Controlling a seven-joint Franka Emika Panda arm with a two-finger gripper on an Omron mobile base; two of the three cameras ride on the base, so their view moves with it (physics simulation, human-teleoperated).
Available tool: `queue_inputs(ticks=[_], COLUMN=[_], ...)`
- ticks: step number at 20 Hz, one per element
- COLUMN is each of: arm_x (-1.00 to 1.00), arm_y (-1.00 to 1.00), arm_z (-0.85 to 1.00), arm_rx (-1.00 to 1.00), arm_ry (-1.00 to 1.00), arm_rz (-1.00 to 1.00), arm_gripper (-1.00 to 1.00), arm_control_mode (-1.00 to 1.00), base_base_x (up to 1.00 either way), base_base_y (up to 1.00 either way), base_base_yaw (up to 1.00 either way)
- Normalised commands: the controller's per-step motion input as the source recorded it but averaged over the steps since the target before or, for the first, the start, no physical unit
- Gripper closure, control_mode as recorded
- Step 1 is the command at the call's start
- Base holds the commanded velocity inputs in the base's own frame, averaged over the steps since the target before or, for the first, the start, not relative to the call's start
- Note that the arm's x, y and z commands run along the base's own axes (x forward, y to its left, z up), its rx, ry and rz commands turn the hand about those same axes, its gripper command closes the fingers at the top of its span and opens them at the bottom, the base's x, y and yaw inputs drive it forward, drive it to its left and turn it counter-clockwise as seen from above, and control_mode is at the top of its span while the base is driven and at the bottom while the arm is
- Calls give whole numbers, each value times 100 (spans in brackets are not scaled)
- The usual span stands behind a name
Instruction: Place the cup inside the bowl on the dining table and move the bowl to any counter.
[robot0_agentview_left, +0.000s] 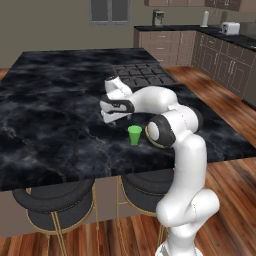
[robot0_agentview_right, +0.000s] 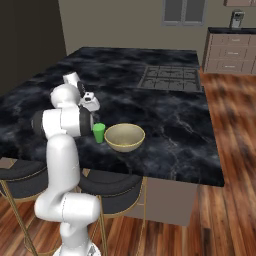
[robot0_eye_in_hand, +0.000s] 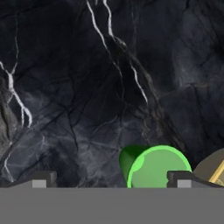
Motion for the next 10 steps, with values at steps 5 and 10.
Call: queue_inputs(ticks=[5, 10], arm_x=[0, 0], arm_y=[0, 0], arm_z=[-12, -6], arm_rx=[-1, -3], arm_ry=[0, 3], arm_rz=[0, 0], arm_gripper=[-100, -100], arm_control_mode=[-100, -100], base_base_x=[0, 0], base_base_y=[0, 0], base_base_yaw=[0, 0])
